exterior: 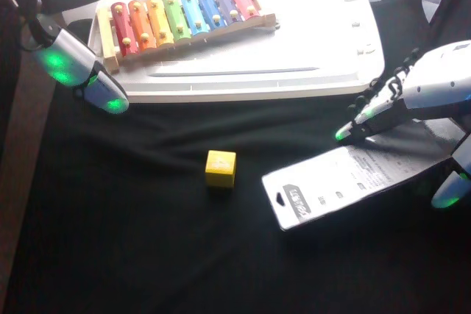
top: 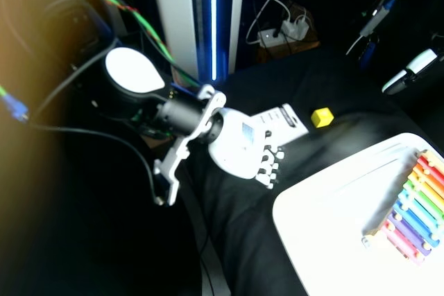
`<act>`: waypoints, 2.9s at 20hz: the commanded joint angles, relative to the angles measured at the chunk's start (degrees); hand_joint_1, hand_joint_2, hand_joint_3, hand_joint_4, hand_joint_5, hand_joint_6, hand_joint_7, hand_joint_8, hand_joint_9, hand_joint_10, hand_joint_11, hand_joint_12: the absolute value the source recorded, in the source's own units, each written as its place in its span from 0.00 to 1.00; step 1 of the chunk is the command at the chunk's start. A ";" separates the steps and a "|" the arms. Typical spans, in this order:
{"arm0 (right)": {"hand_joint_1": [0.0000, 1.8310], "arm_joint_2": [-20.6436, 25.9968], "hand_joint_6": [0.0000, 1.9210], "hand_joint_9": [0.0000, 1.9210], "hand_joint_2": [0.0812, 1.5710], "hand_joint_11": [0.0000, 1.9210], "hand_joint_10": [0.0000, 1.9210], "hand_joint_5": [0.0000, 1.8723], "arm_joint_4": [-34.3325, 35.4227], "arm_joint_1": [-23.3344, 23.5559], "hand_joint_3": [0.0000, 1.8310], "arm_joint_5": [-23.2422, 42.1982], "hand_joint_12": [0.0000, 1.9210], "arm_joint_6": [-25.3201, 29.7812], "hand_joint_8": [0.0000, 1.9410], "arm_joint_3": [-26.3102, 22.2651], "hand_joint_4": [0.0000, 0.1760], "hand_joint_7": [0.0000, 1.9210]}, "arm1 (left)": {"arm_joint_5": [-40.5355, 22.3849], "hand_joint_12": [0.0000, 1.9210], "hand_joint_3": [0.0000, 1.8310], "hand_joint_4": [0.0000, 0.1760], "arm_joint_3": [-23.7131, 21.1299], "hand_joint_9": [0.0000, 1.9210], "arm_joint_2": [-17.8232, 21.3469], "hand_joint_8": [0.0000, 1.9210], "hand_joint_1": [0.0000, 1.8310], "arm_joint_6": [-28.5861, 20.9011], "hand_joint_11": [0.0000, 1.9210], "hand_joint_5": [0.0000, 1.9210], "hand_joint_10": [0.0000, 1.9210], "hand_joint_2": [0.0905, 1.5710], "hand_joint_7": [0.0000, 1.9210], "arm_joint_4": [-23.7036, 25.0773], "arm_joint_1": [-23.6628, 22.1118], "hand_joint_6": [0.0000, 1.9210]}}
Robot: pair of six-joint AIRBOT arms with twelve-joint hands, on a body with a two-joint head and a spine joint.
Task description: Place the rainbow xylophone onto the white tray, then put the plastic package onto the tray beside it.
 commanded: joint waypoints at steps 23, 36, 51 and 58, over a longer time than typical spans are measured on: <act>0.67 -0.27 0.54 0.52 0.76 0.46 0.50 0.41 2.56 0.23 0.00 0.22 0.76 0.18 0.72 0.46 0.00 0.46 | -3.48 0.00 0.00 0.05 -0.07 0.02 -0.89 0.00 0.46 0.09 0.01 0.01 0.00 0.40 0.04 -1.44 0.40 0.00; 0.61 0.89 0.66 0.58 0.77 0.55 0.71 0.42 17.91 0.45 0.00 0.24 0.87 -8.07 0.52 1.03 0.00 0.55 | -3.49 0.00 0.00 0.15 0.02 0.04 -1.21 0.01 0.45 0.10 0.01 0.02 0.00 0.41 0.06 -1.43 0.50 0.00; 0.70 2.34 0.47 0.80 0.69 0.63 0.05 0.48 23.55 6.38 0.00 1.76 0.46 -12.69 0.48 -0.35 0.00 0.59 | -3.52 0.00 0.00 0.28 0.00 0.00 -1.30 0.00 0.41 0.09 0.00 0.02 0.00 0.41 0.03 -1.52 1.17 0.00; 0.77 4.03 0.40 0.64 0.64 0.59 0.46 0.51 32.33 9.17 0.00 3.56 0.41 -21.64 0.32 -1.61 0.00 0.61 | -3.54 0.00 0.00 0.01 0.01 0.02 -1.31 0.00 0.42 0.09 0.01 0.03 0.01 0.42 0.05 -1.57 1.37 0.01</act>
